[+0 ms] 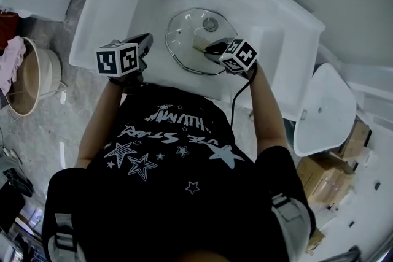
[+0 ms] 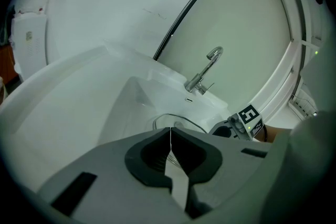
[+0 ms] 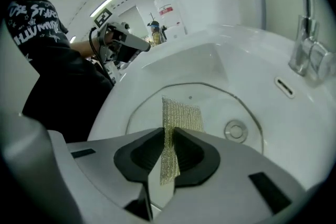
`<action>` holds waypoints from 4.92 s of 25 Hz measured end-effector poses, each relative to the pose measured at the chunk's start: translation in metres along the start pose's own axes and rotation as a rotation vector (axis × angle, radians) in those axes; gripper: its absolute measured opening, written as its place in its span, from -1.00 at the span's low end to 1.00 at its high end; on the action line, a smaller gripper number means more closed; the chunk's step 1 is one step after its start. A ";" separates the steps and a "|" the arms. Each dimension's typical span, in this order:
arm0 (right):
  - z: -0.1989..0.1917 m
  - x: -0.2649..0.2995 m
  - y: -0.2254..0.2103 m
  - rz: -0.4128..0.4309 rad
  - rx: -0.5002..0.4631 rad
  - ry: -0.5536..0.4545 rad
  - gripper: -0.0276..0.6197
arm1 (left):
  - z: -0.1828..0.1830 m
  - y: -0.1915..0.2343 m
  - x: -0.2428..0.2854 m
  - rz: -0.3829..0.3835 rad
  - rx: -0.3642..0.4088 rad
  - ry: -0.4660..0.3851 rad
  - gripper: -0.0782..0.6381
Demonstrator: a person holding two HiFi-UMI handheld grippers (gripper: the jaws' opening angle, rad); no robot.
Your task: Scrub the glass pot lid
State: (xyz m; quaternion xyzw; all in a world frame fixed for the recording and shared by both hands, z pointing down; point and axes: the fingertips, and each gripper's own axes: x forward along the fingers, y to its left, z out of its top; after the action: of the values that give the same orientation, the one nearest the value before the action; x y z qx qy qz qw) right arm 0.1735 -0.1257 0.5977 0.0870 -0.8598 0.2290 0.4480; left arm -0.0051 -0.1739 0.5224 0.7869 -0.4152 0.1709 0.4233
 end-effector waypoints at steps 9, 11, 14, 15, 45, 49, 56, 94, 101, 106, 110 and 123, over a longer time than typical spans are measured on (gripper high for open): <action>0.002 0.012 -0.086 -0.350 -0.088 0.076 -0.72 | 0.005 0.010 0.008 0.033 -0.040 0.001 -0.75; -0.003 0.019 -0.097 -0.370 -0.055 0.107 -0.72 | 0.006 0.012 0.010 0.038 -0.046 0.006 -0.75; -0.004 0.026 -0.108 -0.394 -0.014 0.129 -0.72 | 0.004 0.013 0.011 0.047 -0.051 0.017 -0.75; -0.004 0.027 -0.111 -0.403 -0.002 0.131 -0.72 | 0.004 0.013 0.012 0.049 -0.051 0.020 -0.75; -0.044 0.008 -0.076 -0.582 0.424 0.128 -0.72 | -0.003 -0.009 0.017 -0.065 0.016 0.061 -0.75; -0.050 0.007 -0.062 -0.553 0.516 0.111 -0.72 | -0.004 -0.008 0.015 -0.070 0.034 0.069 -0.75; -0.048 0.005 -0.034 -0.473 0.643 0.052 -0.72 | -0.005 -0.011 0.013 -0.108 0.040 0.082 -0.75; 0.022 -0.025 0.005 -0.610 0.902 -0.422 -0.72 | 0.004 -0.008 0.058 -0.351 0.248 0.320 -0.75; 0.027 -0.032 0.016 -0.670 0.841 -0.459 -0.73 | 0.002 -0.017 0.046 -0.363 0.246 0.305 -0.75; 0.032 -0.048 0.038 -0.718 0.823 -0.529 -0.73 | -0.009 -0.026 0.022 -0.357 0.248 0.281 -0.75; 0.046 -0.053 0.066 -0.744 0.780 -0.574 -0.73 | -0.022 -0.032 -0.005 -0.374 0.292 0.268 -0.75; 0.059 -0.059 0.148 -0.776 0.680 -0.610 -0.73 | -0.064 -0.043 -0.075 -0.382 0.296 0.204 -0.75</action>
State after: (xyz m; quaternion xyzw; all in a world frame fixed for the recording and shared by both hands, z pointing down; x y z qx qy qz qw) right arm 0.1125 -0.0266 0.4745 0.5949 -0.7336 0.2756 0.1787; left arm -0.0104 -0.0706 0.4904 0.8831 -0.1848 0.2253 0.3676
